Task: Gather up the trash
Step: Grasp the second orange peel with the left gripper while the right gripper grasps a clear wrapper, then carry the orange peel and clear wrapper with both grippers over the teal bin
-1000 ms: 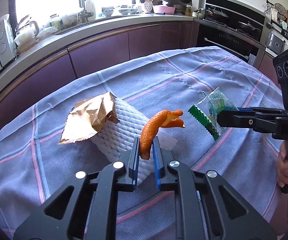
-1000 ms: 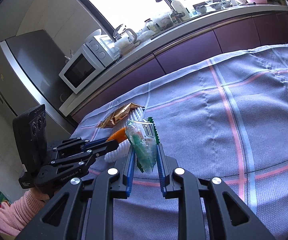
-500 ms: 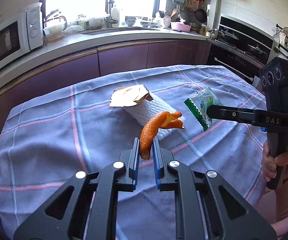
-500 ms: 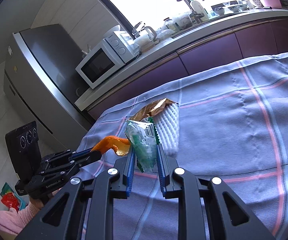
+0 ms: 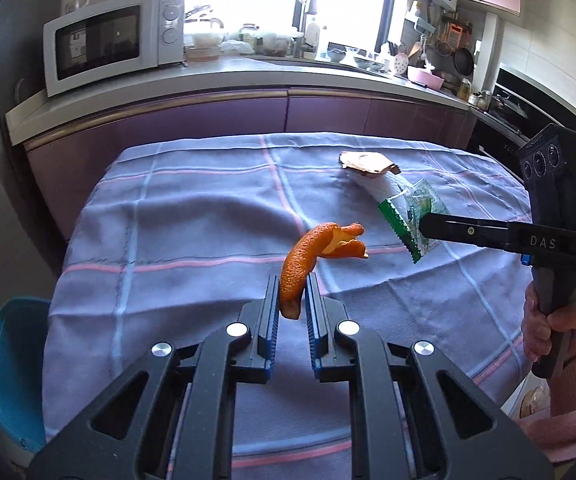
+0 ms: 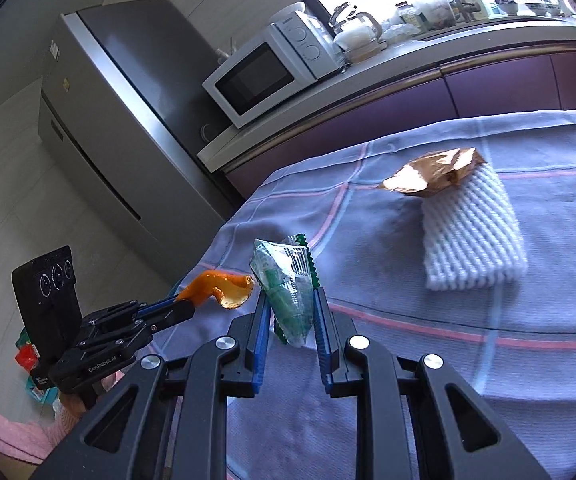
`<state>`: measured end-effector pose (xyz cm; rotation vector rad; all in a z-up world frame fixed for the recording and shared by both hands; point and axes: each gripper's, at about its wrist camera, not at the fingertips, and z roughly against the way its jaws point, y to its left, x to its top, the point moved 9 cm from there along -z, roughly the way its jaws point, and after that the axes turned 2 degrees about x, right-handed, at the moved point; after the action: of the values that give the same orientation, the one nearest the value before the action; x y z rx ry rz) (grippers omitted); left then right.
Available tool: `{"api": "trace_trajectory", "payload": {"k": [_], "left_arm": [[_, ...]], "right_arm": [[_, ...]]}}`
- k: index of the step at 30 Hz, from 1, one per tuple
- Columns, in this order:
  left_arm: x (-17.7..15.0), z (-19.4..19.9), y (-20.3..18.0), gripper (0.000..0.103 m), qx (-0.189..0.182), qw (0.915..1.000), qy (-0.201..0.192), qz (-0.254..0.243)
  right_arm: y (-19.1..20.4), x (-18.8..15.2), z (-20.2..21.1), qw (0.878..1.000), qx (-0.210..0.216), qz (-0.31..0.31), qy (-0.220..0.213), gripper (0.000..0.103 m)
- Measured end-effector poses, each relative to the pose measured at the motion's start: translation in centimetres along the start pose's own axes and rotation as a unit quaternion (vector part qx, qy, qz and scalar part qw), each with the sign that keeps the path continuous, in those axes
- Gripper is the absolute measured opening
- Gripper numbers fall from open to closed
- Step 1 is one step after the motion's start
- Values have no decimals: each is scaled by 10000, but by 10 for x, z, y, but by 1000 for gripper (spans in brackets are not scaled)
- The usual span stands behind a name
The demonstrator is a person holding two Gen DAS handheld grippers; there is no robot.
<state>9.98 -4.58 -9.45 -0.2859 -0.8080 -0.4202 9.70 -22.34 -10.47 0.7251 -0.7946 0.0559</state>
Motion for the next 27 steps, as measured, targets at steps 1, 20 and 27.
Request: {"api": "trace_trajectory", "payload": {"k": [1,20,27], "left_arm": [[-2,5,7,13,47,10000,-27,64],[-38,78,107,13,1008,9891,-381,1006],[-45,92,131,13,1258,9833,-454,1237]], "right_arm": [[6,-1,-6,10000,44,35,50,20],[99,-20,-78,9925,696,658,754,20],[124,-22,-103,9879,884,822,970,20]]}}
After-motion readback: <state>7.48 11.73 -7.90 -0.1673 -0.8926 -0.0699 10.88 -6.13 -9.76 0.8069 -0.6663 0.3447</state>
